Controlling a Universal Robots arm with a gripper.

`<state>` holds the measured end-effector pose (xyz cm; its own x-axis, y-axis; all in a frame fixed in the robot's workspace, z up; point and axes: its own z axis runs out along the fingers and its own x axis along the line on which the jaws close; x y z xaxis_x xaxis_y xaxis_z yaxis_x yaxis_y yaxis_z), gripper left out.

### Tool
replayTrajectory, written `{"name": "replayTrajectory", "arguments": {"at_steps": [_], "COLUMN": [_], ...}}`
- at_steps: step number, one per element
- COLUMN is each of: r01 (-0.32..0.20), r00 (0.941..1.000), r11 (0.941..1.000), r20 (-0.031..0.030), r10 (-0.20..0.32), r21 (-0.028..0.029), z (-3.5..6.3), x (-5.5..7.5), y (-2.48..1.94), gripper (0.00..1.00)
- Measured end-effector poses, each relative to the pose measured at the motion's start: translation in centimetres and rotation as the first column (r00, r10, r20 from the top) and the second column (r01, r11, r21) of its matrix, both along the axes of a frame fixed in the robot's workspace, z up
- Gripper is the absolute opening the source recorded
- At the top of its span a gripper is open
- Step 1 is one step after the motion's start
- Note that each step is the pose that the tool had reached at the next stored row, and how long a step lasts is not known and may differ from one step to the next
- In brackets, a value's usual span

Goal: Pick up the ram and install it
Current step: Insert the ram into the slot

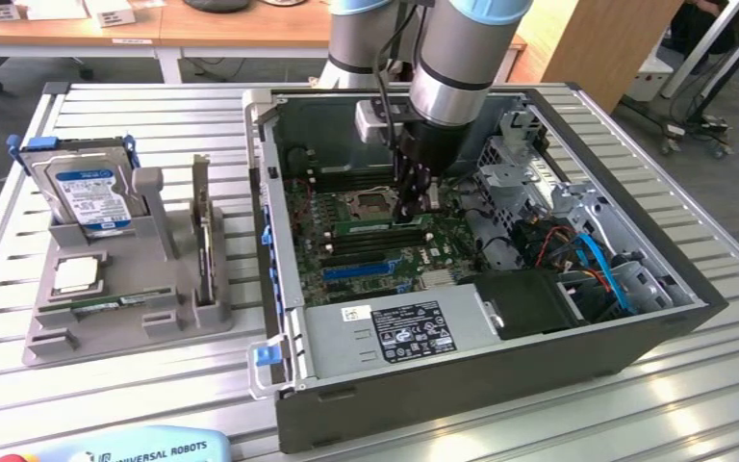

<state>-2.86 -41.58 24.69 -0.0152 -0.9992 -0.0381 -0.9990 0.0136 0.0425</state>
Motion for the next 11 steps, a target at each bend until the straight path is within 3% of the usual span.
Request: {"name": "replayTrajectory", "arguments": {"at_steps": [11], "r01": [0.0], "r00": [1.0], "r11": [1.0], "r20": [0.0], "r10": [0.0], "r21": [0.0], "z": [-0.14], "x": [0.0], "y": [-0.34], "gripper": [0.12]}}
